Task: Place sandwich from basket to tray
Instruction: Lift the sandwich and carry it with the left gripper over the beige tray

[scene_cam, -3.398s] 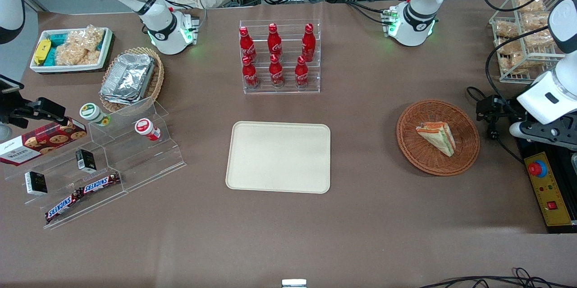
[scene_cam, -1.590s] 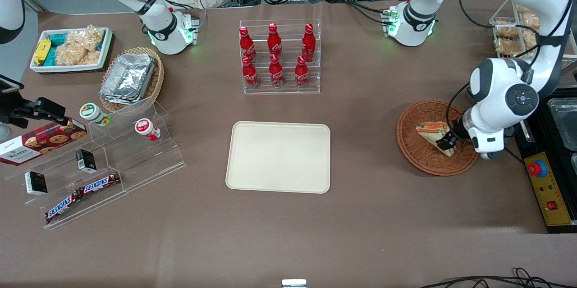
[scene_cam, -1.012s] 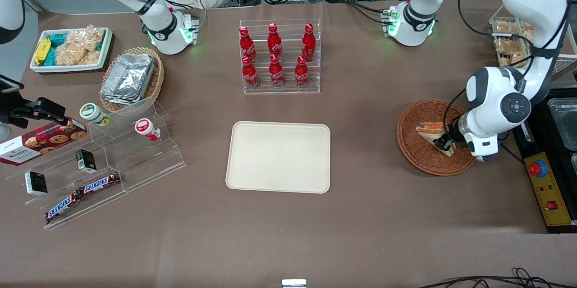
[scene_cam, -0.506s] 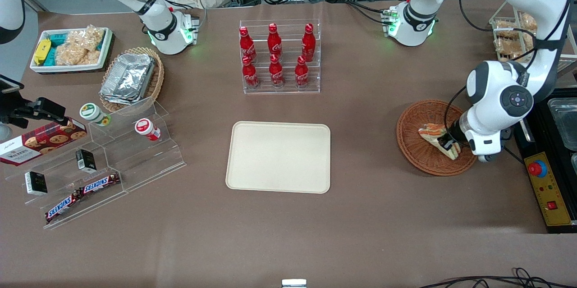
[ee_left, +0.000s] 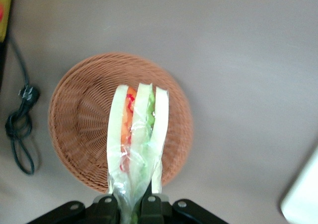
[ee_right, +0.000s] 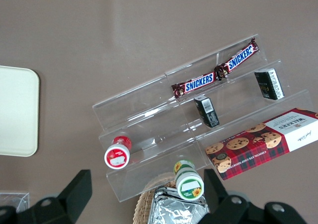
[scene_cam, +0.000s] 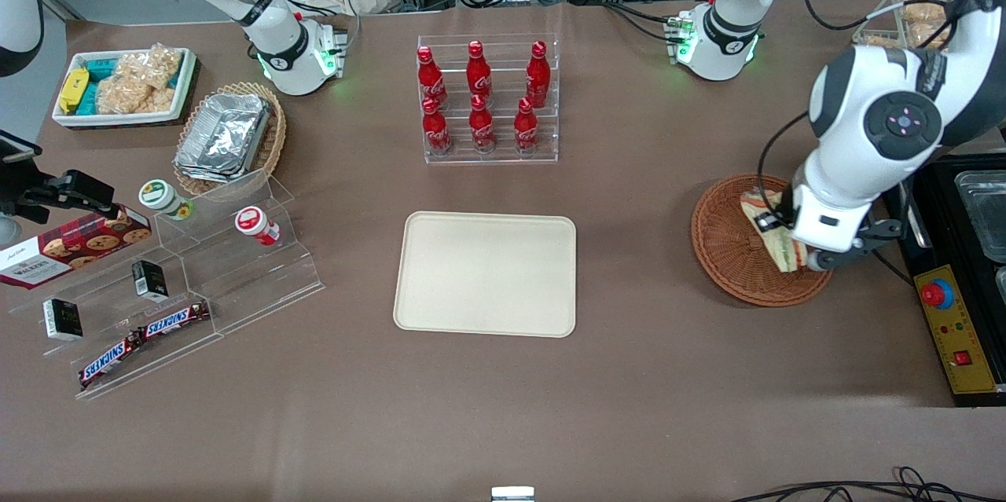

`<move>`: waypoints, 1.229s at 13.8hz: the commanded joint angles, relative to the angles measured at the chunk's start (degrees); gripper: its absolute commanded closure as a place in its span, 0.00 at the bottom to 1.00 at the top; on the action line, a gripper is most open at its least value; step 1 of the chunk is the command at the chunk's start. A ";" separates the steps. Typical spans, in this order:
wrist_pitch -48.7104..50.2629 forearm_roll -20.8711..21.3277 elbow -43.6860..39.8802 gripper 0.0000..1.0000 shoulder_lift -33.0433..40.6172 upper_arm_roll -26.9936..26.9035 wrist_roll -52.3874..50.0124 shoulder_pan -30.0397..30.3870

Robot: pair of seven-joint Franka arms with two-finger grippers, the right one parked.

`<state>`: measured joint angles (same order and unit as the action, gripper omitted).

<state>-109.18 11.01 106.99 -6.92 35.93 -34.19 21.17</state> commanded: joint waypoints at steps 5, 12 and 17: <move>4.69 6.53 -21.10 1.00 -22.66 7.66 5.30 -14.47; -6.11 19.40 -32.90 1.00 -44.93 2.76 -14.41 -32.14; -10.95 19.39 -32.90 0.30 -46.96 -3.23 -13.71 -36.64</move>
<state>-118.75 29.53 75.83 -53.66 34.54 -47.94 -14.46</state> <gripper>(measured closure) 0.846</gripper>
